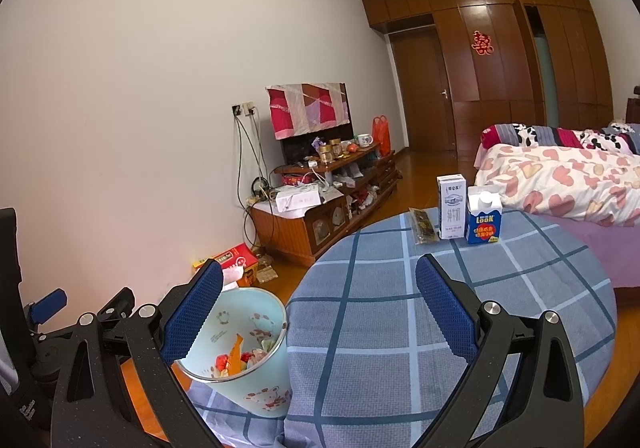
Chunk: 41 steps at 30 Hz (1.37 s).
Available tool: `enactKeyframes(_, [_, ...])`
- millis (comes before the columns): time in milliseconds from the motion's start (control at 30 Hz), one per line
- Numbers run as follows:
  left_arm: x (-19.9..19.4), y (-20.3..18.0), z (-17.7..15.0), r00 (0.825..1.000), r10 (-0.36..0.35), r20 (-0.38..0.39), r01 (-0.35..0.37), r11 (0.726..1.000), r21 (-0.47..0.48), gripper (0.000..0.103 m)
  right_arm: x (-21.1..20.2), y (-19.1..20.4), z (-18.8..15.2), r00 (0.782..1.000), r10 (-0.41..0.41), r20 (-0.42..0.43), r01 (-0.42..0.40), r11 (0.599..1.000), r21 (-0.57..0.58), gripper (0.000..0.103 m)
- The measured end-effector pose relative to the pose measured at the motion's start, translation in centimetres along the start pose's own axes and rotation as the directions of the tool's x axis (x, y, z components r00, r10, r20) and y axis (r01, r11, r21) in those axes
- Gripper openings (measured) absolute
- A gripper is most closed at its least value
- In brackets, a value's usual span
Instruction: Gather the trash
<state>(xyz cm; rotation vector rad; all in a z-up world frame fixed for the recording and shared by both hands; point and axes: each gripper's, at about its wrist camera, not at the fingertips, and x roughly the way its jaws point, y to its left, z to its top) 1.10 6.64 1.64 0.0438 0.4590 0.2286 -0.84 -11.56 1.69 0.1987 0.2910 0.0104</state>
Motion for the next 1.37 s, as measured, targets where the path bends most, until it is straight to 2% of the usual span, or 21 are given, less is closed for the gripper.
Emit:
enactKeyframes(500, [0.1, 0.1, 0.0, 1.0, -0.009, -0.006, 0.009, 1.0, -0.01, 0.097, 0.0, 0.1, -0.3, 1.0, -0.002, -0.002, 0.002, 1.0, 0.003, 0.095])
enactKeyframes(600, [-0.1, 0.1, -0.2, 0.999, -0.039, 0.013, 0.039, 0.999, -0.008, 0.094, 0.0, 0.1, -0.6, 1.0, -0.004, -0.004, 0.004, 1.0, 0.006, 0.095])
enactKeyframes(700, [0.1, -0.1, -0.5, 0.997, -0.075, -0.015, 0.075, 0.997, -0.017, 0.092, 0.0, 0.2, -0.7, 1.0, -0.006, -0.004, 0.006, 1.0, 0.008, 0.095])
enactKeyframes(1033, [0.7, -0.4, -0.7, 0.997, -0.071, -0.032, 0.071, 0.997, -0.024, 0.097, 0.3, 0.0, -0.5, 1.0, -0.01, -0.015, 0.011, 1.0, 0.019, 0.095])
enactKeyframes(1200, [1.0, -0.4, -0.9, 0.998, -0.042, -0.036, 0.041, 0.999, -0.01, 0.097, 0.3, 0.0, -0.5, 1.0, -0.015, -0.013, 0.016, 1.0, 0.019, 0.095])
enactKeyframes(1367, [1.4, -0.6, -1.0, 0.998, -0.042, -0.049, 0.042, 0.999, -0.011, 0.097, 0.5, -0.2, -0.3, 0.999, -0.026, -0.024, 0.027, 0.999, 0.031, 0.095])
